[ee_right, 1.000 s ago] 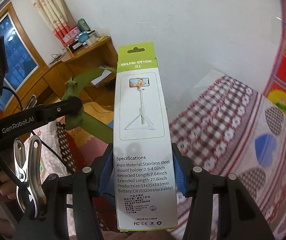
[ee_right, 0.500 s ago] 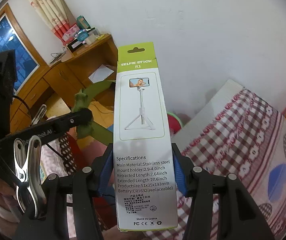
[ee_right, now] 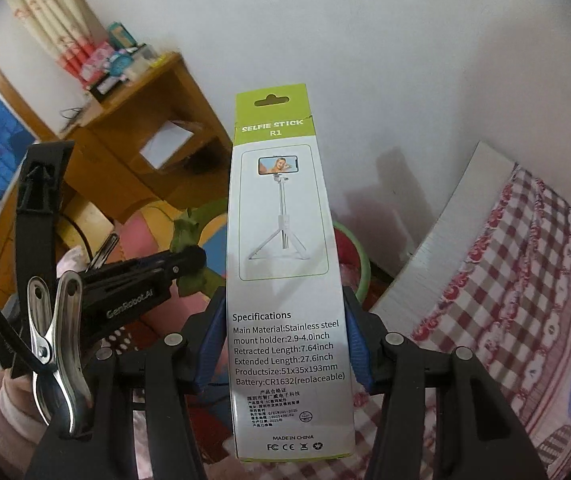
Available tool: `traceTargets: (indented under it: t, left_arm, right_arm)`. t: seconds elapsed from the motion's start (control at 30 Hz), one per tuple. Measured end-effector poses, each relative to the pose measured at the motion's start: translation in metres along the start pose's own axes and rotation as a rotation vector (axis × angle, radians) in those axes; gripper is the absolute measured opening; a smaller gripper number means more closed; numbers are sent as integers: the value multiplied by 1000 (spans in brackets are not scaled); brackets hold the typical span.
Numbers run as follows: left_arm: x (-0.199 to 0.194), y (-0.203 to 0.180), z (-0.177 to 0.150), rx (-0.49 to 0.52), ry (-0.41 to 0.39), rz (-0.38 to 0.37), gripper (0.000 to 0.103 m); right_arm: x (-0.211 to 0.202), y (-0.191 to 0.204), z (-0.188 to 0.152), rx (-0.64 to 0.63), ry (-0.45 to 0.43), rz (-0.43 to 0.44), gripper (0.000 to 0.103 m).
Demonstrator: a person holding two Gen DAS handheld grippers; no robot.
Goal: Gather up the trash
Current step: 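Carry the green cloth and selfie stick box with both grippers over the red bucket, then open the left gripper to drop the green cloth into the bucket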
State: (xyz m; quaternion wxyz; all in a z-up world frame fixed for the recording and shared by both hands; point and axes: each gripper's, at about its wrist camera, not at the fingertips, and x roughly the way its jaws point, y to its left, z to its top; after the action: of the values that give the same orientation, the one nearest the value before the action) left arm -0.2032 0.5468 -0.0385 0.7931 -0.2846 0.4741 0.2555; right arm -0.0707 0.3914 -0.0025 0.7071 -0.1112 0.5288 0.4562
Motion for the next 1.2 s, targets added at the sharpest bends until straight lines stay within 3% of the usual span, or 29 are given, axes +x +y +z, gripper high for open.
traceTargets:
  t: [0.2,0.47,0.83,1.0,1.2]
  left_arm:
    - [52,23,12,31,60,-42,14]
    - [125,43,11,67,153,-43,15]
    - [177,44,12,112,242,-40,19]
    - [185,37,10,126,262,-50,40]
    - [190,39,9,134,281,-41,43]
  right_arm:
    - [38,5,11,58,48,-46,54]
    - [79,6,23,120,92,-91,54]
    - [105,1,29,175,130,-125,54]
    - [110,-1,33,193,139,-135,54]
    - [117,-1,33,204,154,-126,54]
